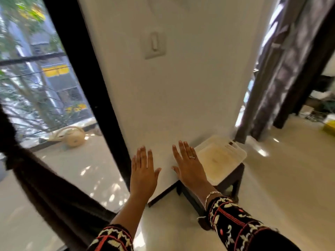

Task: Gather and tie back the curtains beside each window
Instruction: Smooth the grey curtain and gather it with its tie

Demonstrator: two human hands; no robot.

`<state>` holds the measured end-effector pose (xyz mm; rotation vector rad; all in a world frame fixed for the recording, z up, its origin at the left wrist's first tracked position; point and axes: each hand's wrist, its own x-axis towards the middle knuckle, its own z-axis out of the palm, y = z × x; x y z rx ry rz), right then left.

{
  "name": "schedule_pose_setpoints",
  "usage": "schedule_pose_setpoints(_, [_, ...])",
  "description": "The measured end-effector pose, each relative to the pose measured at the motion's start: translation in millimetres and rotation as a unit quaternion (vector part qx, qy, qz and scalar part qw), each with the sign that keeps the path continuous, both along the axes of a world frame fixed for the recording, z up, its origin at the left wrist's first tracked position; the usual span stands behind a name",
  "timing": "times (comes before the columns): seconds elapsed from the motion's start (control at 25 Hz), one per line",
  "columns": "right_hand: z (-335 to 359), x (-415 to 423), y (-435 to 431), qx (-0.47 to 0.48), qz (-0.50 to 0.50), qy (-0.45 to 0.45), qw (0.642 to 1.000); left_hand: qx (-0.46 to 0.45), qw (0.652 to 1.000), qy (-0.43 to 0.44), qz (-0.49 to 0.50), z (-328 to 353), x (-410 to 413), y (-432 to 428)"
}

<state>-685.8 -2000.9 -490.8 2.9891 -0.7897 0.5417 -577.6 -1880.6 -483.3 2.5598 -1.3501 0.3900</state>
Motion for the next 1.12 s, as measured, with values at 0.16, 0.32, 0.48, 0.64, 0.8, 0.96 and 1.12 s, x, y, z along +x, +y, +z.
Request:
schedule_pose_setpoints(0.16, [-29,-45,-41,0.033,-0.068,0.033,0.997,0.048,0.995,0.052,-0.063,-41,-19,-56])
schedule_pose_setpoints(0.32, [-42,-77,-97,0.041,-0.138,0.066,0.987,0.088,0.987,0.036,-0.128,-50,-18,-118])
schedule_pose_setpoints(0.48, [-47,-95,-146,0.052,-0.198,0.070,0.976,0.112,0.978,0.030,-0.172,-47,-19,-190])
schedule_pose_setpoints(0.64, [-53,-114,-185,0.060,-0.260,0.061,0.962,0.101,0.962,0.033,-0.251,-42,-37,-248])
schedule_pose_setpoints(0.8, [-53,-150,-231,0.062,-0.309,0.069,0.947,0.113,0.951,0.058,-0.281,-48,-67,-299])
schedule_pose_setpoints(0.96, [-56,-189,-289,0.062,-0.326,0.065,0.941,0.124,0.949,0.014,-0.290,-69,-98,-371])
schedule_pose_setpoints(1.12, [-60,-235,-359,0.071,-0.322,0.083,0.940,0.100,0.953,-0.008,-0.286,-57,-153,-441])
